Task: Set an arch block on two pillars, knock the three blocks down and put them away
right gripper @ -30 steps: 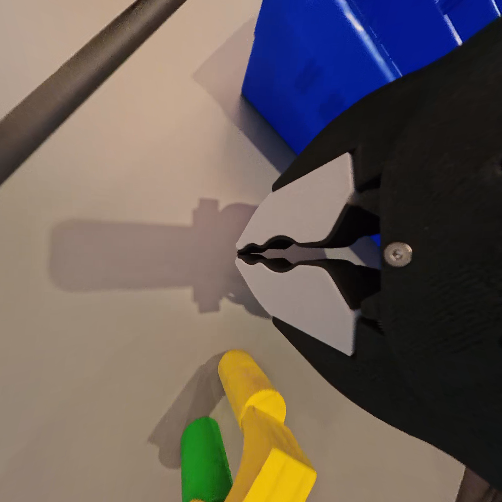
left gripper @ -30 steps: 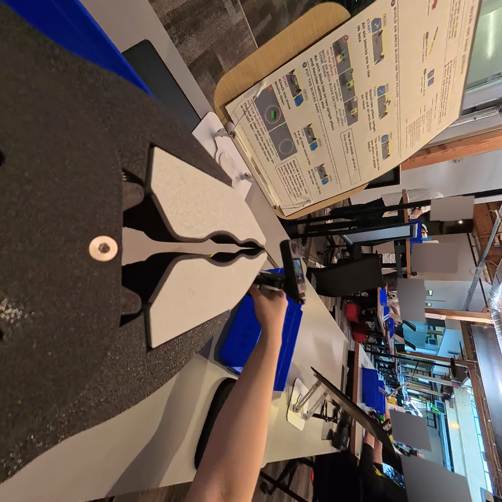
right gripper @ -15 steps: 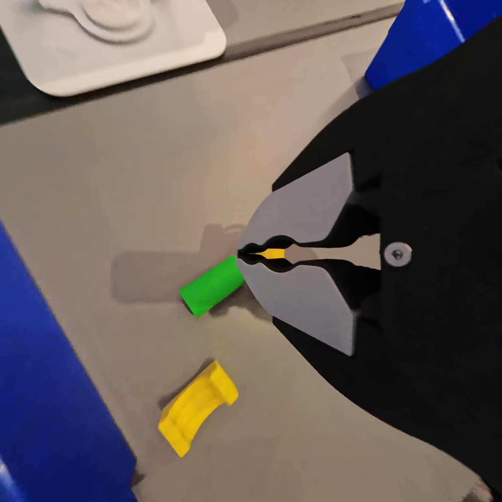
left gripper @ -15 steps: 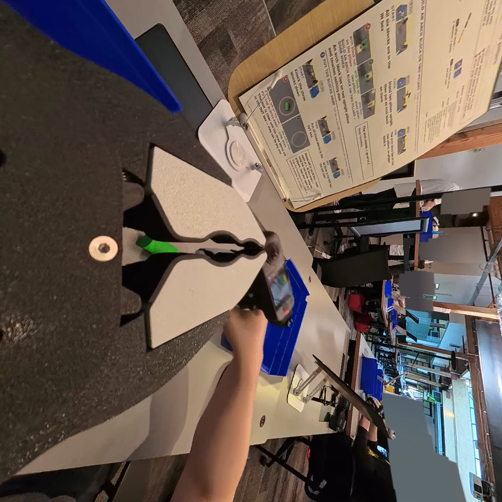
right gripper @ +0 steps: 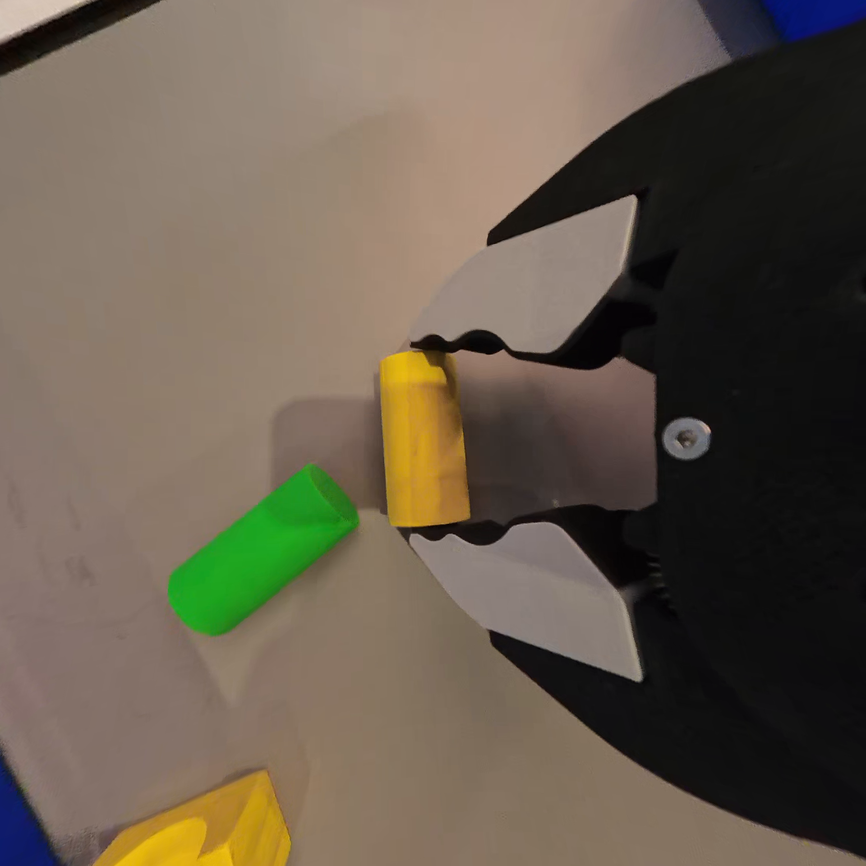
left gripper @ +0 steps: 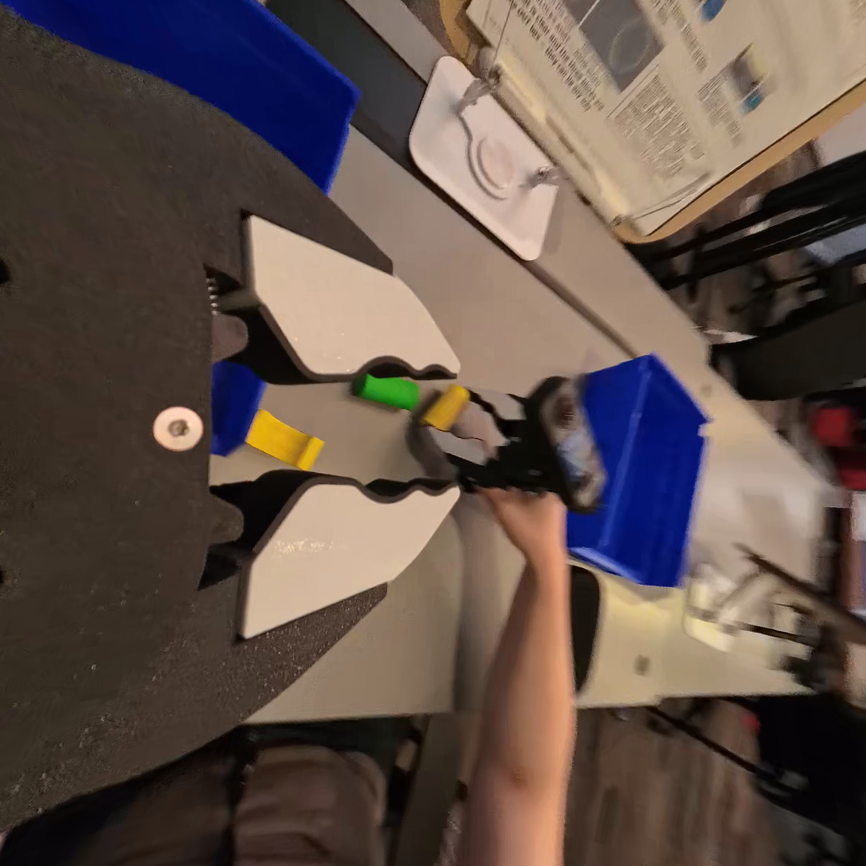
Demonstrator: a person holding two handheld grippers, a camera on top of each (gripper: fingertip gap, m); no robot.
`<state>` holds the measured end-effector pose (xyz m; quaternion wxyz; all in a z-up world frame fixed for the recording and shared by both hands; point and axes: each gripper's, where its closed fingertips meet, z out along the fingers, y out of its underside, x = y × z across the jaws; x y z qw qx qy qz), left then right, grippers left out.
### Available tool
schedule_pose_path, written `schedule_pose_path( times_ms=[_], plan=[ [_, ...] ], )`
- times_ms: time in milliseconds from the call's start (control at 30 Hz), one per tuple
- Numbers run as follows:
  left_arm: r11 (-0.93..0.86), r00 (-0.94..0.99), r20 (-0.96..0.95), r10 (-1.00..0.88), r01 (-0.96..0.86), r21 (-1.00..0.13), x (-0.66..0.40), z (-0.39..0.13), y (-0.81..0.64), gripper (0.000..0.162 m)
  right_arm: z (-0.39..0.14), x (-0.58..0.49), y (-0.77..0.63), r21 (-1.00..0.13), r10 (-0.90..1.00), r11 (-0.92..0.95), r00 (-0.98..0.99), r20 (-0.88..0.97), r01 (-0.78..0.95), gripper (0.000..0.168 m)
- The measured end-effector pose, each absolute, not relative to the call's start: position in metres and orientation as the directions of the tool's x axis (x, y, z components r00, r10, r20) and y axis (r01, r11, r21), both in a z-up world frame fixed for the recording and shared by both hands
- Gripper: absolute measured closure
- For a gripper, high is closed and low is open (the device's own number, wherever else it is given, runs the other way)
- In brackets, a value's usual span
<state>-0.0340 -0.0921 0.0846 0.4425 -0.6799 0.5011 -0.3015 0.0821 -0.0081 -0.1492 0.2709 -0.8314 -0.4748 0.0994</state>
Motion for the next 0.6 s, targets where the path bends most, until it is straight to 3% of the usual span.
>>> schedule_pose_path(
  times_ms=[133, 333, 433, 500, 600],
  plan=[
    [-0.051, 0.304, -0.198, -0.932, -0.648, -0.760, -0.021, 0.034, -0.070, 0.120, -0.103, 0.107, -0.014, -0.637, 0.815, -0.418, 0.577, 0.051, 0.647, 0.097],
    [-0.065, 0.221, -0.220, -0.950, -0.831, -0.552, 0.023, -0.046, -0.051, 0.110, -0.017, 0.225, -0.005, -0.701, 0.699, -0.408, 0.694, 0.172, 0.585, 0.097],
    [-0.122, 0.254, -0.234, -0.939, -0.878, -0.463, 0.036, -0.083, -0.032, 0.120, -0.019, 0.312, 0.001, -0.621, 0.596, -0.537, 0.778, 0.199, 0.570, 0.097],
    [-0.158, 0.269, -0.186, -0.945, -0.873, -0.461, 0.043, -0.101, -0.027, 0.111, -0.036, 0.360, 0.003, -0.553, 0.544, -0.619, 0.812, 0.210, 0.557, 0.097],
    [-0.221, 0.302, -0.225, -0.926, -0.919, -0.326, 0.026, -0.129, -0.013, 0.100, -0.074, 0.401, -0.001, -0.467, 0.500, -0.722, 0.851, 0.160, 0.511, 0.097]
  ],
)
